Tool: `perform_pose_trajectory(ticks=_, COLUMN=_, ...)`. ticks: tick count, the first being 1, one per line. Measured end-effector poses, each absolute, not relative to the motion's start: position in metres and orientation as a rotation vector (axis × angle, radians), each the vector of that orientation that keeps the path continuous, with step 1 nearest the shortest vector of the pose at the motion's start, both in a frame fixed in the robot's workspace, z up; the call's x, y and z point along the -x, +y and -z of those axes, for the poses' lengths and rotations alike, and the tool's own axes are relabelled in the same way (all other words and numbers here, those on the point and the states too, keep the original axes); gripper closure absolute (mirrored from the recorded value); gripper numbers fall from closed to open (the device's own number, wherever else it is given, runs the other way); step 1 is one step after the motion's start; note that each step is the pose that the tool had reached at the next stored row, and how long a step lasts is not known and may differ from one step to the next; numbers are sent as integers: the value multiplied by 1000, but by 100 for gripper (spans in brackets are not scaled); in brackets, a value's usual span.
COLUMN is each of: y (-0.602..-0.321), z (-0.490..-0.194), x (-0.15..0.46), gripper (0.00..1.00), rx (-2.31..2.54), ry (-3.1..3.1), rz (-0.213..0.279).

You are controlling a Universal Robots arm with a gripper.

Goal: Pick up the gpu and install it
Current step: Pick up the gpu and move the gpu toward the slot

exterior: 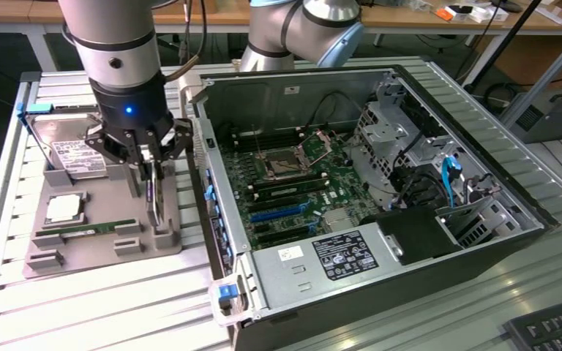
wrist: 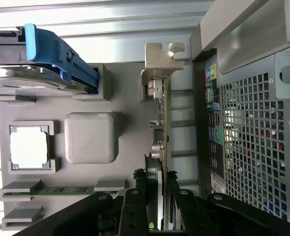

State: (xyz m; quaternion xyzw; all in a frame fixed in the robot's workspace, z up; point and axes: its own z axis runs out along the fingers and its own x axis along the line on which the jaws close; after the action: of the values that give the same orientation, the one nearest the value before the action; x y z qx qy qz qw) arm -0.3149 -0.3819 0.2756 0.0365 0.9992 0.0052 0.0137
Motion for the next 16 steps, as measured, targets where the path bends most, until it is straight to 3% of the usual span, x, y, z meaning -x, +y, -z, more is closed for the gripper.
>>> perform_pose_trajectory(ticks=16, y=-382, z=-286, x=315, gripper=73, rx=-114, ry=3112, rz=-17)
